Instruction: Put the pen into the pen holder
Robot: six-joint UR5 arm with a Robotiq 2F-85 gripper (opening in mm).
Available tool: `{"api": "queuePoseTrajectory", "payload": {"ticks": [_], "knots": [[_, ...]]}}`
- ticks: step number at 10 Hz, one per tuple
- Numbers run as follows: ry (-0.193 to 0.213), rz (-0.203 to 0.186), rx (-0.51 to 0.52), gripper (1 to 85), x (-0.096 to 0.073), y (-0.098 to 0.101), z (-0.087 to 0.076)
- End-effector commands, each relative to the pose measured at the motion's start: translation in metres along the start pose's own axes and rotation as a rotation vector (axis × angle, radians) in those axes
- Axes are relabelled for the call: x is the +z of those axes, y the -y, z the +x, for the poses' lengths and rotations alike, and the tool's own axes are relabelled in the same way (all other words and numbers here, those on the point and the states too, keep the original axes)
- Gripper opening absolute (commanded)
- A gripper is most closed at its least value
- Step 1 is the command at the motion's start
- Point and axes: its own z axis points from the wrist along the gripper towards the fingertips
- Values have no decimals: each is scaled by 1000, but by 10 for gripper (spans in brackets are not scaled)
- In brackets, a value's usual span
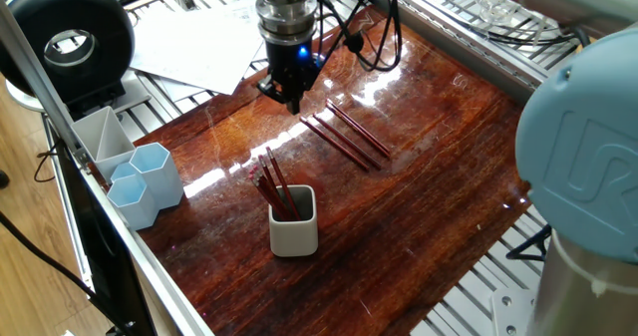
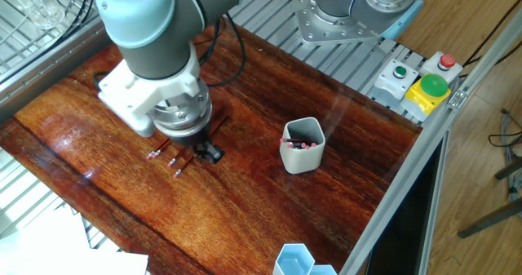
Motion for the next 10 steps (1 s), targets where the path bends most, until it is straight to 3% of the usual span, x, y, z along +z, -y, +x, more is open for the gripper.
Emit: {"api": "queuePoseTrajectory", "payload": {"ticks": [1,2,3,6,8,9,10], "knots": [[30,-9,46,10,0,-2,-10],[7,-49,7,10,0,-12,-4],[-14,-43,-52,10,-4,6,-12],[-77,-17,-169,10,-15,45,-17],[-80,-41,-218,10,-12,48,-21],[-88,-58,-198,10,-13,39,-19],[-85,-21,-100,10,-13,47,-21]]}}
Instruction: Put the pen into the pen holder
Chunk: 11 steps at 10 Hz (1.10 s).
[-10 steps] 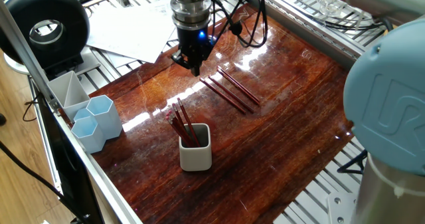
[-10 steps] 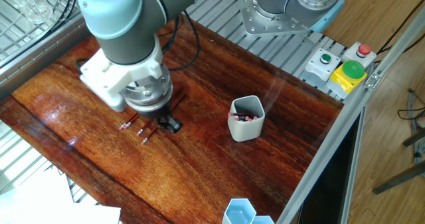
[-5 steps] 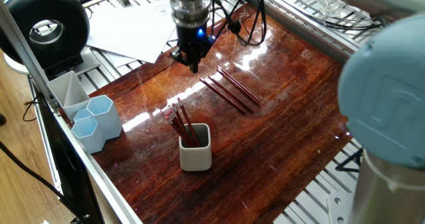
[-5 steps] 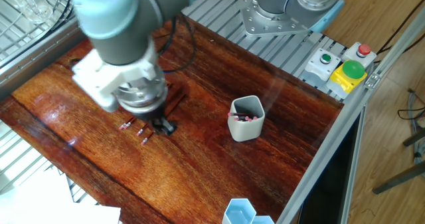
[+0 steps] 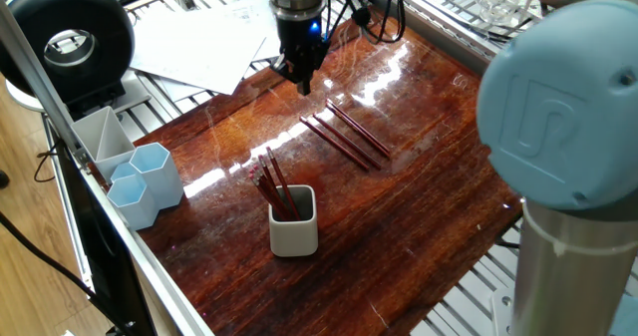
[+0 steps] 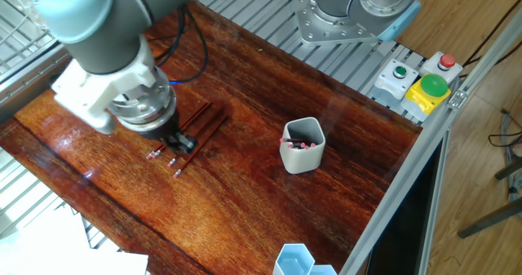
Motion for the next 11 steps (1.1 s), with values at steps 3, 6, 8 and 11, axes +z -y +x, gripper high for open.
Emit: {"api": "queuePoseTrajectory", "payload": {"ticks": [3,6,8,11], "knots": [[20,59,190,10,-3,23,-8],[-9,-3,191,10,3,8,-9],[-8,0,185,10,16,6,-25],[-10,-22,123,10,18,2,-26]]}}
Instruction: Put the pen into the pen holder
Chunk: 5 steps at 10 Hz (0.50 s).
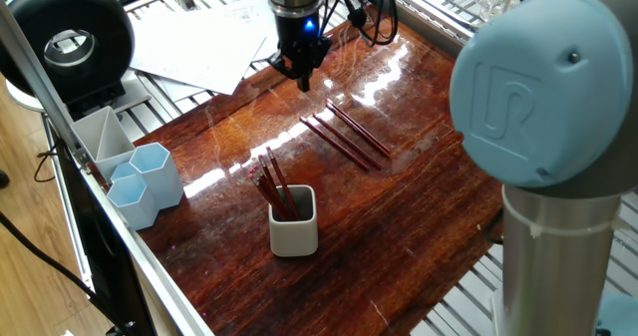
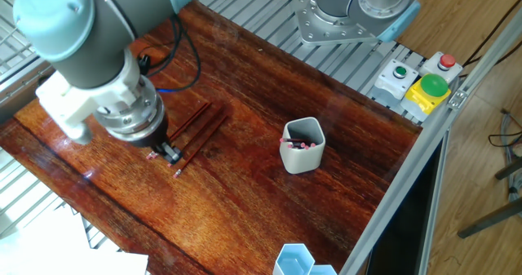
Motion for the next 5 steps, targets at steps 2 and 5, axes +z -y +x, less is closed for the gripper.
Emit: {"api": "queuePoseTrajectory", "payload": {"ticks": [2,5], "knots": [[-2,-28,-42,10,3,-7,-4],[-117,-4,-41,10,1,0,26]]}}
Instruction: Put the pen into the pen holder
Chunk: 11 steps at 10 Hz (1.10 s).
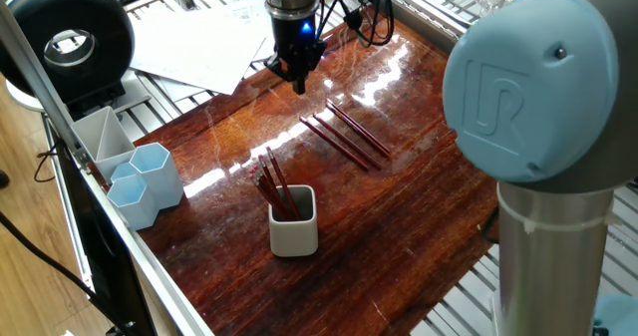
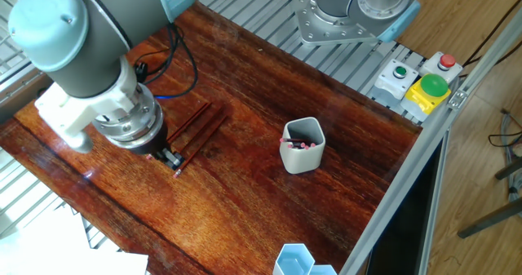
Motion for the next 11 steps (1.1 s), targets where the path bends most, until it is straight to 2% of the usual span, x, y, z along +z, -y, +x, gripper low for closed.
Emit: {"api": "queuePoseTrajectory", "payload": {"ticks": [1,2,3,4,5,6,7,8,9,10,11], "knots": [[-135,29,-31,10,-3,9,34],[-205,-5,-58,10,-6,1,52],[-190,4,-30,10,-5,3,48],[-159,34,7,10,11,3,34],[-130,17,-49,10,27,6,26],[-113,17,-93,57,43,15,21],[-114,12,-124,137,56,19,18],[-162,19,-120,160,60,21,26],[-178,30,-142,183,59,25,32],[-176,2,-163,260,57,20,34],[-170,-2,-168,287,57,19,33]]}}
